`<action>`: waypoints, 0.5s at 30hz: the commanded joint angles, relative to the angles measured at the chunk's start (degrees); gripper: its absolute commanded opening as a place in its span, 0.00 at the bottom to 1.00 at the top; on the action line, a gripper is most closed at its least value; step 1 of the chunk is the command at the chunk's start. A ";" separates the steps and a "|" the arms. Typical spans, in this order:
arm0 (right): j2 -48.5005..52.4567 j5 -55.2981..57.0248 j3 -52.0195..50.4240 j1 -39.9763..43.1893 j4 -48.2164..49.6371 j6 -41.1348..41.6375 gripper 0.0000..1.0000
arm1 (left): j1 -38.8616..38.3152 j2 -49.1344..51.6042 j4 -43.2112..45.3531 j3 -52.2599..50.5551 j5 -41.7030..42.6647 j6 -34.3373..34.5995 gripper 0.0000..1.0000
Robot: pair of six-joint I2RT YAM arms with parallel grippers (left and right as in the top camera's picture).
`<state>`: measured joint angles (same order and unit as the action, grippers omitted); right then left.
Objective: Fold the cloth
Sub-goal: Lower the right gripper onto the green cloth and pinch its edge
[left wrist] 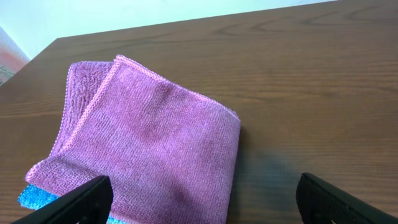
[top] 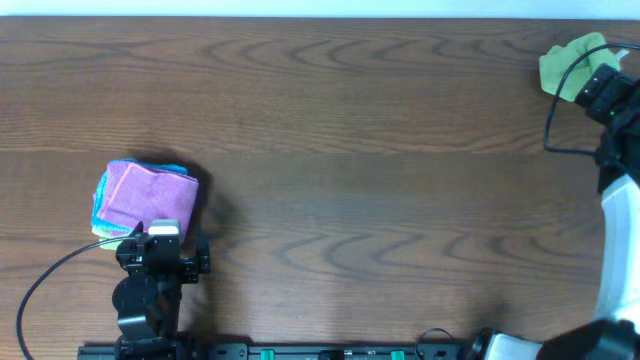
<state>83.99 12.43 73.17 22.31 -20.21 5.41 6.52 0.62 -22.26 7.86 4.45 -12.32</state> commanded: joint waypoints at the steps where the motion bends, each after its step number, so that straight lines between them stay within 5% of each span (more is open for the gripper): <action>1: 3.76 -0.63 1.22 0.55 -0.04 0.37 0.99 | -0.35 -0.37 -0.35 -1.20 -0.39 -0.98 0.95; 15: 22.73 -0.59 21.64 0.74 -4.39 0.96 0.99 | -0.33 -0.37 -0.35 -1.20 -0.39 -0.98 0.95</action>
<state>103.57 11.75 90.50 22.48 -23.33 5.67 6.52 0.62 -22.26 7.86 4.45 -12.34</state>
